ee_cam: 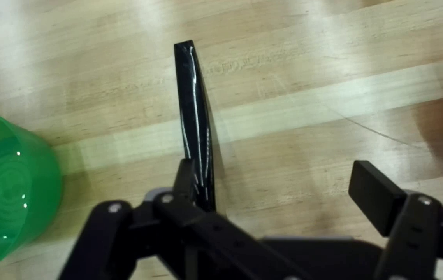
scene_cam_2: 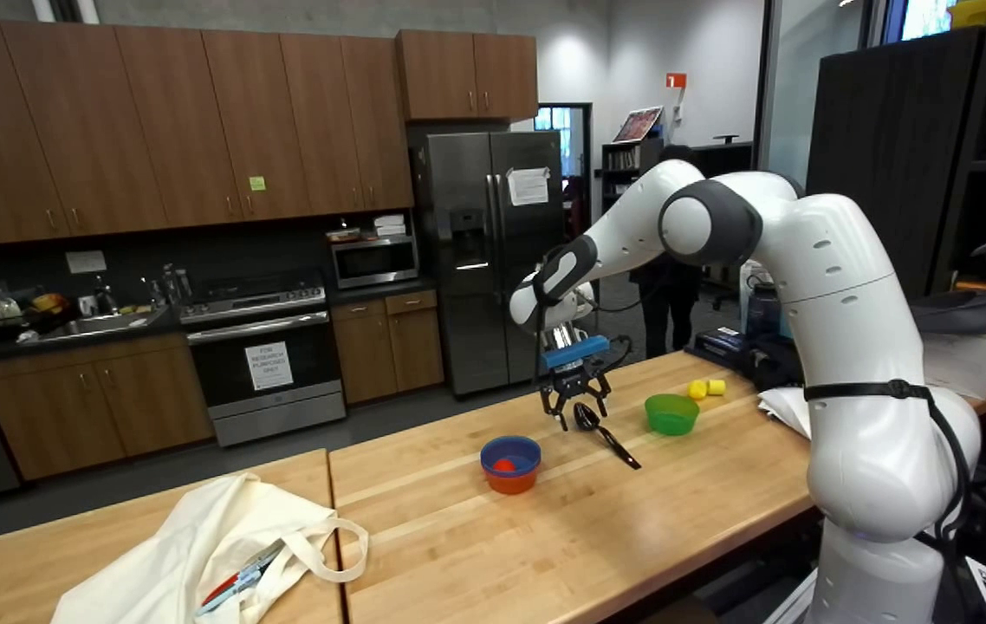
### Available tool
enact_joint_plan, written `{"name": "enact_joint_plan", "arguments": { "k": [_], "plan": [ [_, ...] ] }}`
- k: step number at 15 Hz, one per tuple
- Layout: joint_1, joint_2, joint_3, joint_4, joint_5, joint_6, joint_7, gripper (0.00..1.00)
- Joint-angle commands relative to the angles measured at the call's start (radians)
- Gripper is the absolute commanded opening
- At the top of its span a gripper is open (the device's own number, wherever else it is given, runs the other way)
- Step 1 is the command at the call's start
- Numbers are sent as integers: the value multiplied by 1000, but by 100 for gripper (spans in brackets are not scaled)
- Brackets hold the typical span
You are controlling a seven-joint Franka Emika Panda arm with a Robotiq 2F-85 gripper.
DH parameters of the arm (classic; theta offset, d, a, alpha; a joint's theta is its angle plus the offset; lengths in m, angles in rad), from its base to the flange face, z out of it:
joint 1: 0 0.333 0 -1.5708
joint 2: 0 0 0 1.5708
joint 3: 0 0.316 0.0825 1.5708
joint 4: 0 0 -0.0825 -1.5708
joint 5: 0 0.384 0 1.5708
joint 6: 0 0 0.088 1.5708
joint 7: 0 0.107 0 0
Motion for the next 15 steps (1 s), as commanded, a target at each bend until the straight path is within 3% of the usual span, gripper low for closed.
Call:
{"name": "enact_joint_plan", "arguments": {
  "k": [1,15],
  "plan": [
    [-5,26,-20,63,-5,-53,13,100],
    [-10,82,-48,79,-16,-60,6,100]
  ]
}}
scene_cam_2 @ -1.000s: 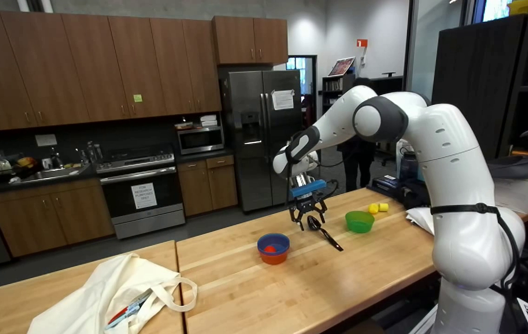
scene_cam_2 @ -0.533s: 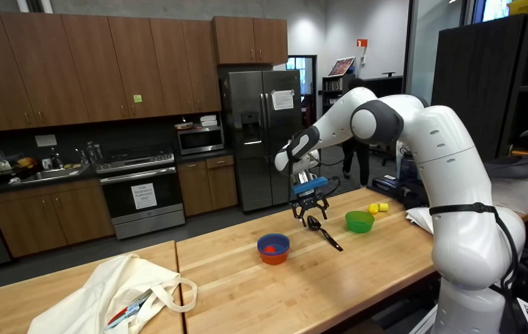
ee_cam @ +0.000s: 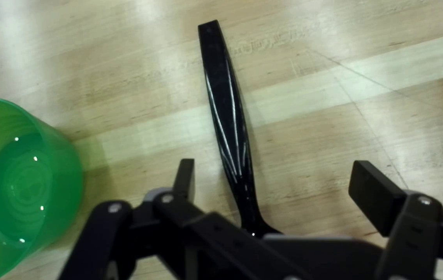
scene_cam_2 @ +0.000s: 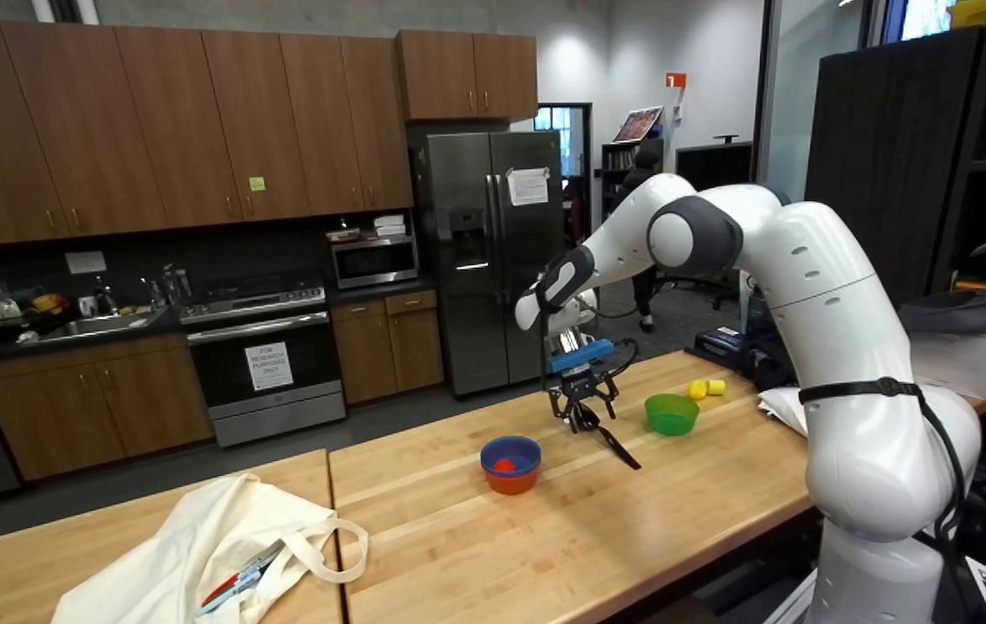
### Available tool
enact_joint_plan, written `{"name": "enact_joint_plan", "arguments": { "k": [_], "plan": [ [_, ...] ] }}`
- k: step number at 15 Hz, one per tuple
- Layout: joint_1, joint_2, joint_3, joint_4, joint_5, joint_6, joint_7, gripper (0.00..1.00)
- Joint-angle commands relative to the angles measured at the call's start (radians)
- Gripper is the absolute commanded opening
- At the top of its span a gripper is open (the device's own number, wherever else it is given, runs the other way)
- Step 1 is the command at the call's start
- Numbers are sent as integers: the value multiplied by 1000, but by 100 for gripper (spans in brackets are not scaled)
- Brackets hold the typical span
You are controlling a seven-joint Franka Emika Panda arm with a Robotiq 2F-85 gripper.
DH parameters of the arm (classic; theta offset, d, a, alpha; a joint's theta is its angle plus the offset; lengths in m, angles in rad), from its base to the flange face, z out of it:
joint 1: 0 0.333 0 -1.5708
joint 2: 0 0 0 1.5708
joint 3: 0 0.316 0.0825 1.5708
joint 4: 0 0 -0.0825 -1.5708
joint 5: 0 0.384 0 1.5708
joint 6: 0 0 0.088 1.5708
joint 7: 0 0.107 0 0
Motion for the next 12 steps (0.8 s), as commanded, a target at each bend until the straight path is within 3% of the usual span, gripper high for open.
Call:
{"name": "enact_joint_plan", "arguments": {
  "k": [1,12],
  "plan": [
    [-2,4,-6,16,-16,-23,5,100],
    [-3,-5,-13,-2,-17,-12,7,100]
  ]
}}
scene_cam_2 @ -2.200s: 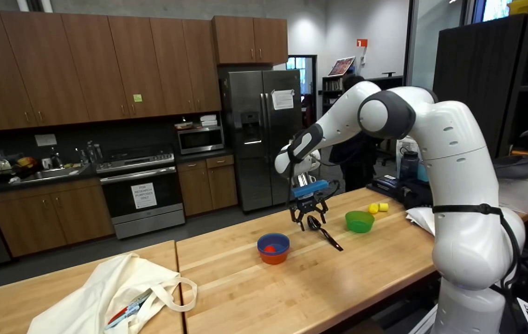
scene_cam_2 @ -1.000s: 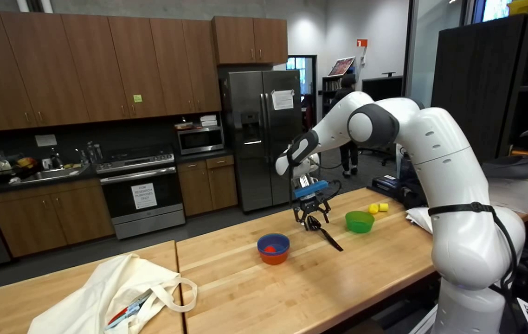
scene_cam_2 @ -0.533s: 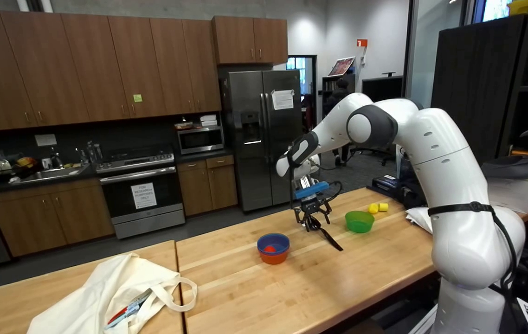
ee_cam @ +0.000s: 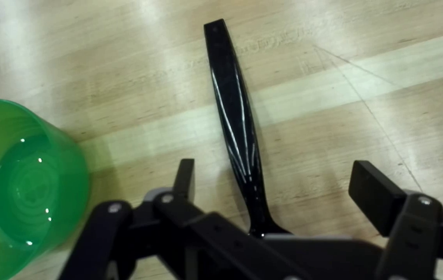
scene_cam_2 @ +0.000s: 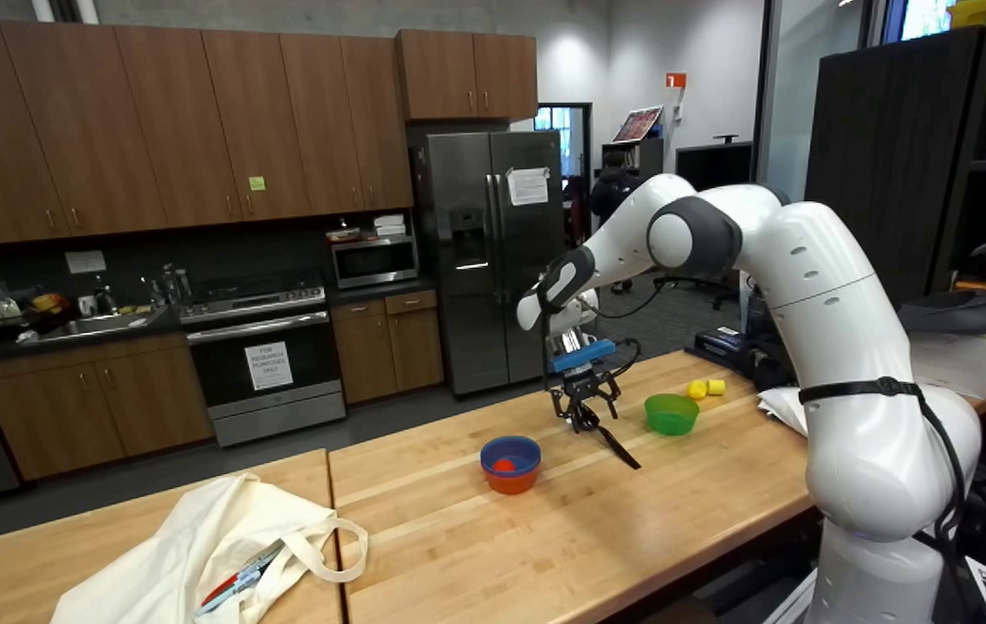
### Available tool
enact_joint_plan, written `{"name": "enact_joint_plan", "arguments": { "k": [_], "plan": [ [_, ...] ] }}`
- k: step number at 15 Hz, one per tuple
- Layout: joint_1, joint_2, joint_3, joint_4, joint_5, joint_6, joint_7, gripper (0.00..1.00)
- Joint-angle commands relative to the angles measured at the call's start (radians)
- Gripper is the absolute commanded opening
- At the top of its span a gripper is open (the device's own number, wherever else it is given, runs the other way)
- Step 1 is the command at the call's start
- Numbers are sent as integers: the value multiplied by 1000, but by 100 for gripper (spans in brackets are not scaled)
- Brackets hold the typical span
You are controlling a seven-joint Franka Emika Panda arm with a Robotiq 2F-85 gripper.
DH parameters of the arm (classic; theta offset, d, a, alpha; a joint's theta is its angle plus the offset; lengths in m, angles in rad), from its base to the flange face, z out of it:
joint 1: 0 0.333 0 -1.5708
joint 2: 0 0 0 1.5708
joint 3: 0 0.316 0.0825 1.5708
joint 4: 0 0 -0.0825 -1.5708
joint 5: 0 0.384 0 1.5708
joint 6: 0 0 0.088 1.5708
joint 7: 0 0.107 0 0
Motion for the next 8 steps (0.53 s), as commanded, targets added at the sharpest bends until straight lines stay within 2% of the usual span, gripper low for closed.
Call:
{"name": "enact_joint_plan", "arguments": {
  "k": [1,5,6,8],
  "plan": [
    [-2,-15,-5,-11,-17,-3,7,100],
    [-1,-64,-4,-75,-10,63,5,100],
    [-4,-6,1,-11,-2,24,1,100],
    [-4,-15,1,-25,-2,40,1,100]
  ]
}}
